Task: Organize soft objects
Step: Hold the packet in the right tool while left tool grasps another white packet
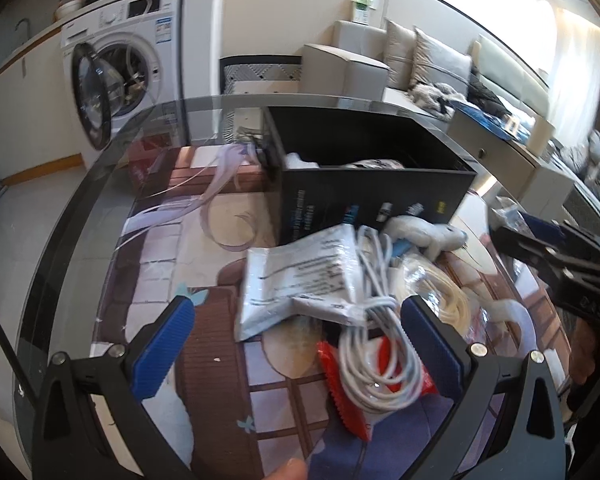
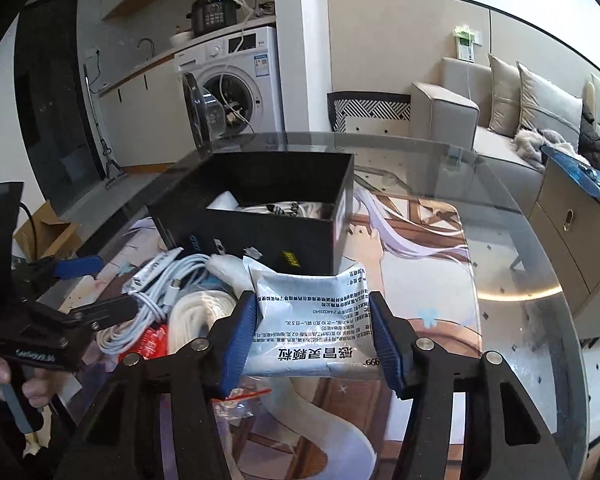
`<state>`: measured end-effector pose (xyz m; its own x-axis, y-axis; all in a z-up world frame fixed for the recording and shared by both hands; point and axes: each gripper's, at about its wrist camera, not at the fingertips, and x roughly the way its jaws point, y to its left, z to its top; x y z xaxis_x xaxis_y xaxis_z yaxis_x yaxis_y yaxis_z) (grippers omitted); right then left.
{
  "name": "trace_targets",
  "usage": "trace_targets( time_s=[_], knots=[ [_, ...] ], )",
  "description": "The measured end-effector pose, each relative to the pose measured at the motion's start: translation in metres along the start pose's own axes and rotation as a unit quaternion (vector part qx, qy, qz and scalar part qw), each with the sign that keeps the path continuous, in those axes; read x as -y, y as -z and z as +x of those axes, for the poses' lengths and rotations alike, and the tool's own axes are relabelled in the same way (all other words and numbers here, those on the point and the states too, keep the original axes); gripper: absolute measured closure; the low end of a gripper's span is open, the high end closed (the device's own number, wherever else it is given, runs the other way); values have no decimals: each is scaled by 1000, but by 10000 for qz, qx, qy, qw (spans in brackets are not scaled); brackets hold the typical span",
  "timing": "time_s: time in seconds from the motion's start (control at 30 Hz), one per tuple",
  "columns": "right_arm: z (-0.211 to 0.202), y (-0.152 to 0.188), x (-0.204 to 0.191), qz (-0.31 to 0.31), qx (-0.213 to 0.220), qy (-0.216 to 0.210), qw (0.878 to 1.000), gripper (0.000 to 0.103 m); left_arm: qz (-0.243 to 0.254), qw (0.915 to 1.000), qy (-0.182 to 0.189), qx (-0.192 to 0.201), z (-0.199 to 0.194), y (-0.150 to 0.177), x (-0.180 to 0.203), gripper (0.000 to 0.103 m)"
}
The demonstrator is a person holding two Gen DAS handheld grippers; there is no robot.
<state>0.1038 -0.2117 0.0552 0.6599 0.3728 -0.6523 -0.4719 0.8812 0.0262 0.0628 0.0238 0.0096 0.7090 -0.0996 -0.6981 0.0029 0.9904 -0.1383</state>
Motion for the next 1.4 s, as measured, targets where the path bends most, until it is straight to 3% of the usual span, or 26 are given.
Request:
trace_targets(
  time_s=[0.33,0.7,0.93,1.4],
  knots=[
    [0,0,-9,-66,-4,-138,9999,47,-632,9978,-110,-153,19,-14,-27,0],
    [4,2,-7,-65,-117,-121,9998,47,-205,9990,-115,-374,36,-25,-18,0],
    [6,3,0,15,-161,-111,9998,47,-297,9967,-465,-595,44,-20,-39,0],
    [14,4,1,-12,-283,-157,9995,47,366,9954,-353,-817,55,-17,-17,0]
  ],
)
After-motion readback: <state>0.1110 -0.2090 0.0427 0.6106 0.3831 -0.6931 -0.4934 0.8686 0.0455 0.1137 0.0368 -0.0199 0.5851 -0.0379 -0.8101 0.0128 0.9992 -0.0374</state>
